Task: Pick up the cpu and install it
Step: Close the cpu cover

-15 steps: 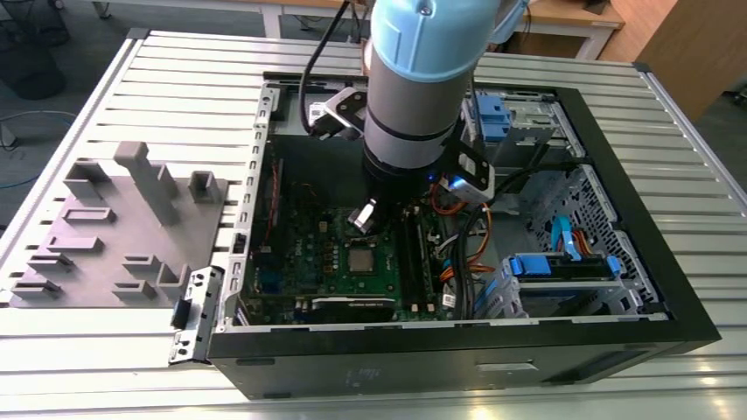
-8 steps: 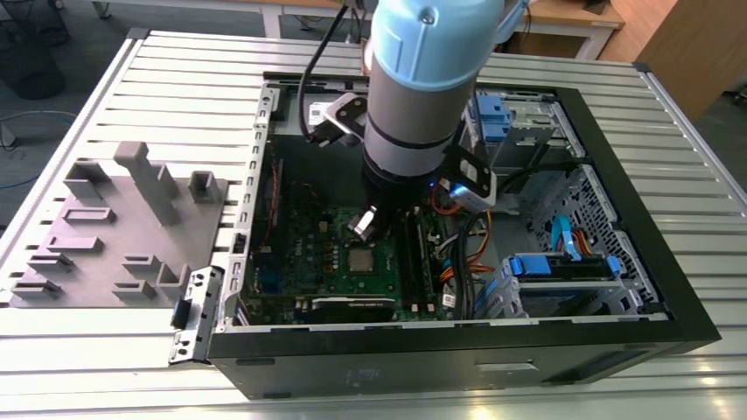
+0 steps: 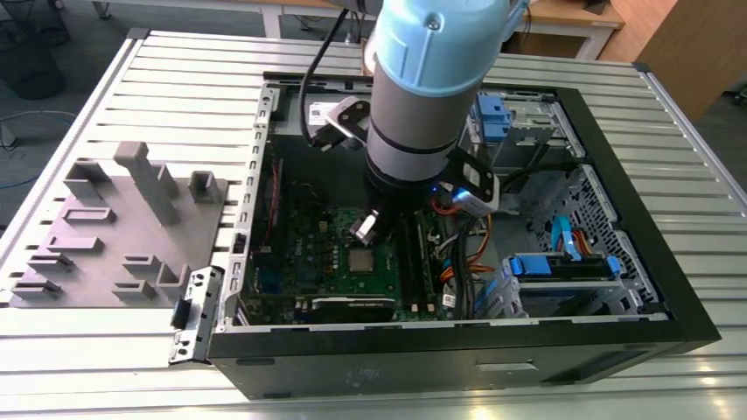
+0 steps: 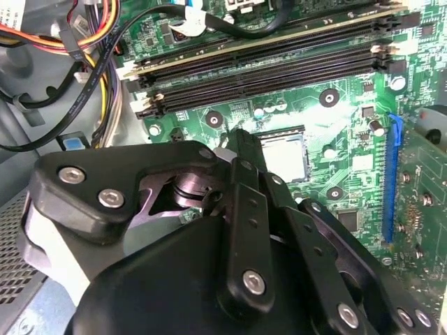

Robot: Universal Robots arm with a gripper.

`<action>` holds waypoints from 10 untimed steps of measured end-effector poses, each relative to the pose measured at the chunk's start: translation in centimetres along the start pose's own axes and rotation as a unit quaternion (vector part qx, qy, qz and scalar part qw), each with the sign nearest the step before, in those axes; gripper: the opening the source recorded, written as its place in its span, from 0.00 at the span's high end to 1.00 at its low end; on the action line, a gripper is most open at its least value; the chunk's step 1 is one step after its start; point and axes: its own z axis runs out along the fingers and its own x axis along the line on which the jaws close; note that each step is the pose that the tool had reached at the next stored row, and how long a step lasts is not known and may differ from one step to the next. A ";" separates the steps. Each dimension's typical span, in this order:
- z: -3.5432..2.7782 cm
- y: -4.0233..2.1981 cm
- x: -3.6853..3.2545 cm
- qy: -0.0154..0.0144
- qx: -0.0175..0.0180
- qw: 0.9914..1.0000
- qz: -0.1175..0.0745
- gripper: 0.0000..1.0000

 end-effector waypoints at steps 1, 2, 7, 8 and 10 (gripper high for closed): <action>0.01 -0.07 -0.03 0.000 0.000 1.000 0.000 0.89; 0.01 -0.14 -0.06 0.000 0.000 1.000 0.000 0.89; 0.03 -0.54 -0.30 0.000 0.000 1.000 0.000 0.89; 0.03 -0.59 -0.33 0.000 0.000 1.000 0.000 0.89; 0.06 -0.61 -0.34 0.000 0.000 1.000 0.000 0.89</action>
